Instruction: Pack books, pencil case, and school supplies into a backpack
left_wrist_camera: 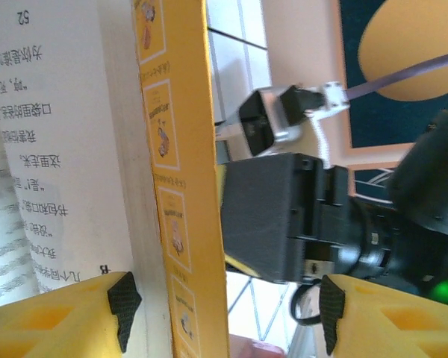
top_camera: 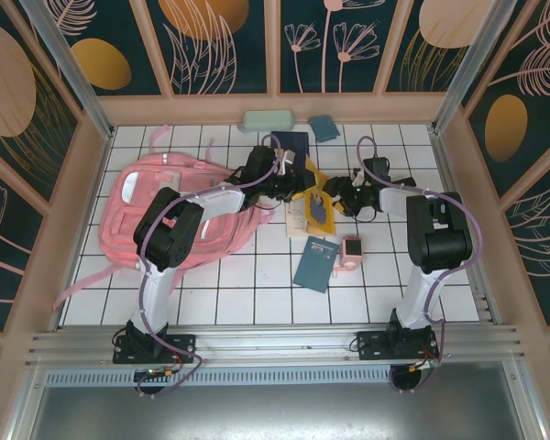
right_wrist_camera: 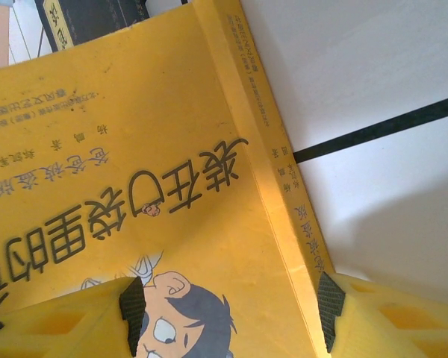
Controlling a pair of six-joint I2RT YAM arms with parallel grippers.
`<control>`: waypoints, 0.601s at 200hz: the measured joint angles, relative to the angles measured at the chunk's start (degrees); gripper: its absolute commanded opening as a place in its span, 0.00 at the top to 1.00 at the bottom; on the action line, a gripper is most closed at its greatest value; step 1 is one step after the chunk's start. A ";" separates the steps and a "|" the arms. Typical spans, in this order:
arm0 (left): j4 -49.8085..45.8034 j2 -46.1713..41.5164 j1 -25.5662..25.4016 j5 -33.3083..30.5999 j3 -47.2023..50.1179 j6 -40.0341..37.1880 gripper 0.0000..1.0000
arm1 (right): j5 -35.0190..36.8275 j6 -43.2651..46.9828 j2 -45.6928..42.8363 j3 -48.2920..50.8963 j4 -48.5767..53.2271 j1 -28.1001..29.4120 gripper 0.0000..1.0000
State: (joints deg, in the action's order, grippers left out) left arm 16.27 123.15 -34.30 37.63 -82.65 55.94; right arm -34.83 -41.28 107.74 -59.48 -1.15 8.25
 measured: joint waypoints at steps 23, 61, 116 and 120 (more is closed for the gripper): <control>-3.63 0.24 0.02 -1.66 -0.17 -2.29 0.34 | 0.00 0.00 0.00 0.00 0.00 0.00 0.36; -7.21 1.11 0.13 -3.10 0.22 -4.31 0.37 | -0.26 -0.22 0.07 0.00 -0.22 0.00 0.36; -8.81 2.14 0.33 -3.63 0.74 -5.57 0.61 | -1.40 -1.44 0.83 0.00 -1.70 0.00 0.37; -8.79 2.25 0.35 -3.61 0.79 -5.68 0.66 | -1.49 -1.51 0.87 0.00 -1.84 0.00 0.37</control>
State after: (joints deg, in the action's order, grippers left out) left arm 7.49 125.40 -33.95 34.02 -81.87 50.26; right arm -36.32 -42.78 108.62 -59.48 -2.98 8.25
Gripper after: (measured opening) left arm 0.489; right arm 0.632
